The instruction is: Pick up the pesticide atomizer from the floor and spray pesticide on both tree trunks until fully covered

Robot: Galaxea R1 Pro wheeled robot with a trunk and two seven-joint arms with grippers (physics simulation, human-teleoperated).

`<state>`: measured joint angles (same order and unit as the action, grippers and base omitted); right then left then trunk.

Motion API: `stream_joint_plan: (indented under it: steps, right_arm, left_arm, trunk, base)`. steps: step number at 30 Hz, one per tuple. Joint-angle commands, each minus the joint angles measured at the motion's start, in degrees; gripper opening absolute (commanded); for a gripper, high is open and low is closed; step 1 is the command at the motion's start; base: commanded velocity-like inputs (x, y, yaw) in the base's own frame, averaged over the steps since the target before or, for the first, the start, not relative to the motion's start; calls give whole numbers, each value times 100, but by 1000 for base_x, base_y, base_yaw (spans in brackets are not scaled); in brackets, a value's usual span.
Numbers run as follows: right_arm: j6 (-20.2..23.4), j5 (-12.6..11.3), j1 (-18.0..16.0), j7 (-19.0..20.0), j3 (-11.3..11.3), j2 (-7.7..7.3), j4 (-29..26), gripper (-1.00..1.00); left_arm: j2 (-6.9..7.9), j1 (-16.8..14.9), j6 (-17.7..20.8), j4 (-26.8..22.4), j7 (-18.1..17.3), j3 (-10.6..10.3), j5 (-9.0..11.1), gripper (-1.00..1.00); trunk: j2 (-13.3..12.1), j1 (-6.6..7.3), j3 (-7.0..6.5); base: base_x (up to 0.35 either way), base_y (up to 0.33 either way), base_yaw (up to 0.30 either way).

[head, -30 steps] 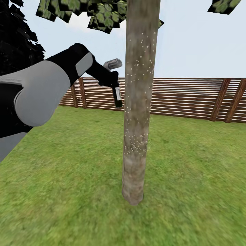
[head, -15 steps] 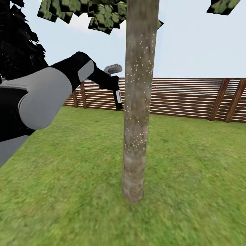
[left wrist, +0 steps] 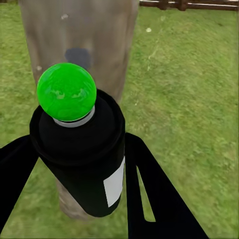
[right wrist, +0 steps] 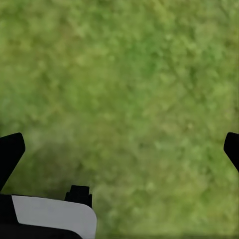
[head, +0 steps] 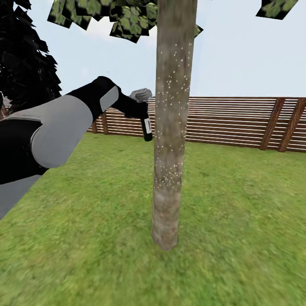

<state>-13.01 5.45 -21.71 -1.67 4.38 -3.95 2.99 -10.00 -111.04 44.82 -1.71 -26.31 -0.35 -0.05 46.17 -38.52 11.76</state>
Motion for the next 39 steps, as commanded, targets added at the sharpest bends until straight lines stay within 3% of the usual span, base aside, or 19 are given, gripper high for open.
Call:
stream_joint_plan:
  steps: [1, 9, 13, 23, 25, 27, 32, 39]
  right_arm:
    - [0, 0, 0, 0, 1, 0, 0, 100]
    - [0, 0, 8, 0, 1, 1, 0, 100]
    - [0, 0, 9, 0, 0, 3, 0, 100]
    - [0, 0, 9, 0, 2, 3, 0, 100]
    - [0, 0, 9, 0, 2, 4, 0, 100]
    - [0, 0, 9, 0, 2, 4, 0, 100]
    - [0, 0, 9, 0, 2, 8, 0, 100]
    - [0, 1, 9, 0, 2, 9, 0, 100]
  left_arm:
    - [0, 69, -117, 1, 10, 9, 0, -100]
    - [0, 650, -323, 7, -49, -16, 5, -100]
    - [0, 860, -425, 12, -498, -12, 5, -100]
    - [0, 1390, -693, 12, -529, -9, -5, -100]
    - [0, 1532, -883, 12, -526, -9, -169, -100]
    - [0, 1658, -978, 13, -523, -3, -473, -100]
    - [0, 1982, -1028, 13, -499, 0, -570, -100]
    - [0, 2698, -1830, 13, -491, 1, -582, -100]
  trunk:
    - [1, 0, -1]
    - [1, 0, -1]
    - [1, 0, -1]
    - [1, 0, -1]
    - [1, 0, -1]
    - [1, 0, -1]
    - [1, 0, -1]
    - [1, 0, -1]
  base:
    - [0, 0, 0]
    - [0, 0, 0]
    - [0, 0, 0]
    - [0, 0, 0]
    - [0, 0, 0]
    - [0, 0, 0]
    - [0, 0, 0]
    - [0, 0, 0]
